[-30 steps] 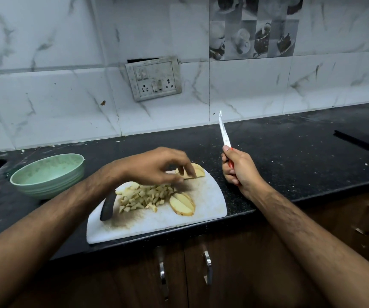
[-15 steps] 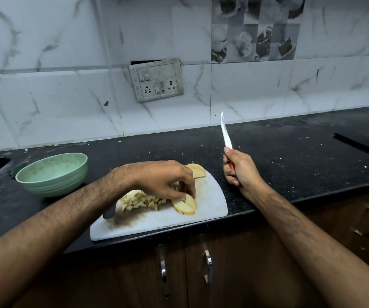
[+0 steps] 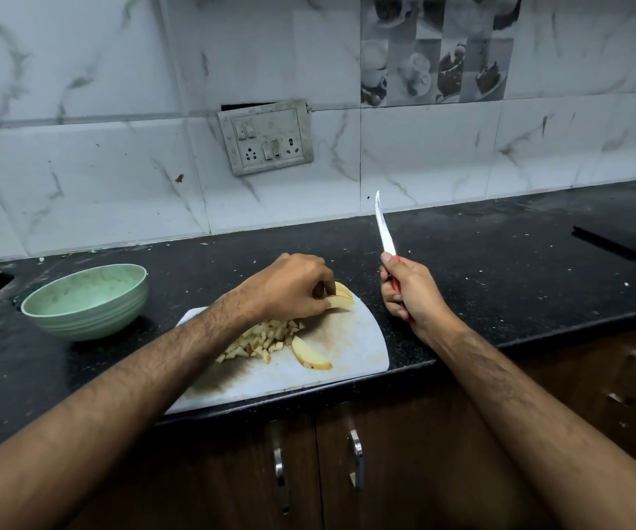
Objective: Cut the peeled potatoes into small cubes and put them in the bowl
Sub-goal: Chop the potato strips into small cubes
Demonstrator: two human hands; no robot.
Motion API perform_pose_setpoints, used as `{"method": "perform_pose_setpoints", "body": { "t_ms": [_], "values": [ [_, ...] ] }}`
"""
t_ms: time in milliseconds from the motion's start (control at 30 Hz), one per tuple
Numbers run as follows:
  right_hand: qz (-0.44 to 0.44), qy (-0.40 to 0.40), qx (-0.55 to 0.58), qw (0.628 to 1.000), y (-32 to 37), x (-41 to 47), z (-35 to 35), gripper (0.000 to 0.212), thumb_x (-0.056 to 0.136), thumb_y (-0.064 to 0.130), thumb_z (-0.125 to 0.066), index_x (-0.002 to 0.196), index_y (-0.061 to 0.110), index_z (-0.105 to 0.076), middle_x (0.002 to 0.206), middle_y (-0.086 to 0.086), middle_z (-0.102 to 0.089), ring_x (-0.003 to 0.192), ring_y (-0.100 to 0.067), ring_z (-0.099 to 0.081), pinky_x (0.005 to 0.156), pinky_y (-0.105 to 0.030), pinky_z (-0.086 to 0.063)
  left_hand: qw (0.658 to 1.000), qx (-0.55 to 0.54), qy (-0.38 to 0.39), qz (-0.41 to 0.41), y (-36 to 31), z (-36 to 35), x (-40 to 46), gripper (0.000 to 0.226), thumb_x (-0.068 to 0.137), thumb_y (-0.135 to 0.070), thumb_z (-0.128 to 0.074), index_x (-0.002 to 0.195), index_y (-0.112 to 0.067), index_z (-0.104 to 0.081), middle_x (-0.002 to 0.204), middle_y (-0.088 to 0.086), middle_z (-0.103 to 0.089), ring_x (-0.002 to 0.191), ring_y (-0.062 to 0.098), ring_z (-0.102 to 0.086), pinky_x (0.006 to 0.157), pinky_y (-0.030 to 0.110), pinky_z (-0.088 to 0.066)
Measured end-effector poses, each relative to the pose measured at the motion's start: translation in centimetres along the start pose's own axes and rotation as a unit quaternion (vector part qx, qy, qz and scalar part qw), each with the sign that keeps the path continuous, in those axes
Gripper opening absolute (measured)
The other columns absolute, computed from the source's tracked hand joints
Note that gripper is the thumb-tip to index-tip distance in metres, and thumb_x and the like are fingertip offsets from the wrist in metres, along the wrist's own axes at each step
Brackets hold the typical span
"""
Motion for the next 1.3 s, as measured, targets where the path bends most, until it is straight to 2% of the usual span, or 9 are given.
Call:
{"method": "perform_pose_setpoints", "body": {
  "t_ms": [133,233,367,467,800,1000,1167,1233,1300],
  "values": [
    [0.001,-0.001,-0.002,1.000,0.1,-0.1,-0.1,0.035,0.104,0.031,-0.047,0.075,0.011,-0.045,0.050,-0.001,-0.026,0.035,-0.009,-0.019,0.031,-0.018,-0.018,1.000,0.009,-0.024,0.019,-0.4,-0.1,-0.4,0.024,0.090,-0.039,-0.071,0.112,-0.029,-0.068,0.095,-0.017,-0.061,0.093,0.003,-0.058,0.090,0.036,-0.040],
    [0.002,0.000,-0.001,1.000,0.2,-0.1,-0.2,0.035,0.104,0.030,-0.047,0.075,0.010,-0.044,0.050,-0.001,-0.026,0.035,-0.008,-0.020,0.031,-0.018,-0.018,0.999,-0.006,-0.043,-0.028,-0.9,0.9,-2.1,0.018,0.096,-0.033,-0.065,0.114,-0.034,-0.065,0.099,-0.018,-0.061,0.091,-0.004,-0.056,0.081,0.031,-0.031],
    [0.001,0.006,-0.016,1.000,0.0,0.0,-0.2,0.035,0.104,0.031,-0.047,0.075,0.011,-0.045,0.050,0.000,-0.028,0.036,-0.009,-0.020,0.031,-0.019,-0.018,0.991,-0.094,0.060,-0.075,-0.9,1.5,-5.9,0.028,0.092,-0.031,-0.054,0.117,-0.038,-0.065,0.110,-0.021,-0.061,0.108,-0.007,-0.055,0.091,0.030,-0.032],
    [-0.001,0.010,-0.034,0.999,-0.1,0.1,-0.1,0.035,0.104,0.033,-0.047,0.076,0.011,-0.046,0.050,0.000,-0.029,0.037,-0.010,-0.020,0.032,-0.019,-0.019,0.987,-0.079,0.107,-0.087,-0.9,0.5,-7.7,0.034,0.090,-0.035,-0.055,0.123,-0.041,-0.062,0.119,-0.018,-0.060,0.117,-0.003,-0.053,0.095,0.036,-0.034],
    [0.004,0.041,-0.151,0.988,0.3,-0.8,-1.5,0.034,0.105,0.032,-0.046,0.079,0.009,-0.046,0.045,0.003,-0.033,0.037,-0.010,-0.024,0.034,-0.021,-0.019,0.996,-0.035,-0.045,-0.064,-2.1,-0.7,-7.6,0.026,0.096,-0.054,-0.057,0.118,-0.040,-0.060,0.100,-0.020,-0.060,0.098,-0.003,-0.053,0.084,0.034,-0.031],
    [-0.023,0.080,-0.198,0.977,1.6,-2.6,-1.9,0.035,0.104,0.033,-0.046,0.079,0.008,-0.047,0.048,0.000,-0.032,0.037,-0.010,-0.024,0.034,-0.021,-0.021,0.995,-0.039,-0.085,-0.029,-2.9,-1.2,-7.7,0.025,0.096,-0.052,-0.059,0.115,-0.036,-0.061,0.101,-0.019,-0.061,0.099,0.000,-0.055,0.082,0.033,-0.025],
    [-0.046,0.149,-0.335,0.929,3.8,-5.9,-1.3,0.045,0.105,0.043,-0.039,0.079,0.008,-0.053,0.047,0.000,-0.040,0.037,-0.014,-0.029,0.037,-0.022,-0.024,0.996,-0.037,-0.082,-0.026,-2.6,-1.8,-8.5,0.024,0.099,-0.048,-0.054,0.118,-0.037,-0.062,0.108,-0.019,-0.057,0.104,0.000,-0.052,0.081,0.032,-0.023],
    [-0.040,0.157,-0.432,0.887,4.9,-7.6,-1.1,0.048,0.104,0.045,-0.040,0.076,0.010,-0.057,0.049,0.002,-0.048,0.037,-0.014,-0.039,0.040,-0.024,-0.031,0.996,-0.034,-0.071,-0.031,-2.4,-1.9,-8.8,0.027,0.101,-0.047,-0.051,0.123,-0.037,-0.062,0.112,-0.018,-0.057,0.108,0.000,-0.050,0.083,0.030,-0.021],
    [-0.012,0.155,-0.554,0.818,6.2,-9.3,-0.9,0.046,0.103,0.045,-0.040,0.075,0.016,-0.062,0.056,0.002,-0.056,0.043,-0.009,-0.050,0.049,-0.026,-0.038,0.996,-0.043,-0.071,-0.032,-2.3,-1.9,-9.0,0.031,0.100,-0.051,-0.047,0.123,-0.038,-0.062,0.114,-0.018,-0.057,0.110,-0.001,-0.051,0.084,0.029,-0.021]
  ]
}}
Point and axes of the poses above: each hand's wrist, its own x-axis towards the middle knuckle, its own z-axis out of the back of the hand, y = z × x, the point moved 4 cm from there along x, towards the middle knuckle
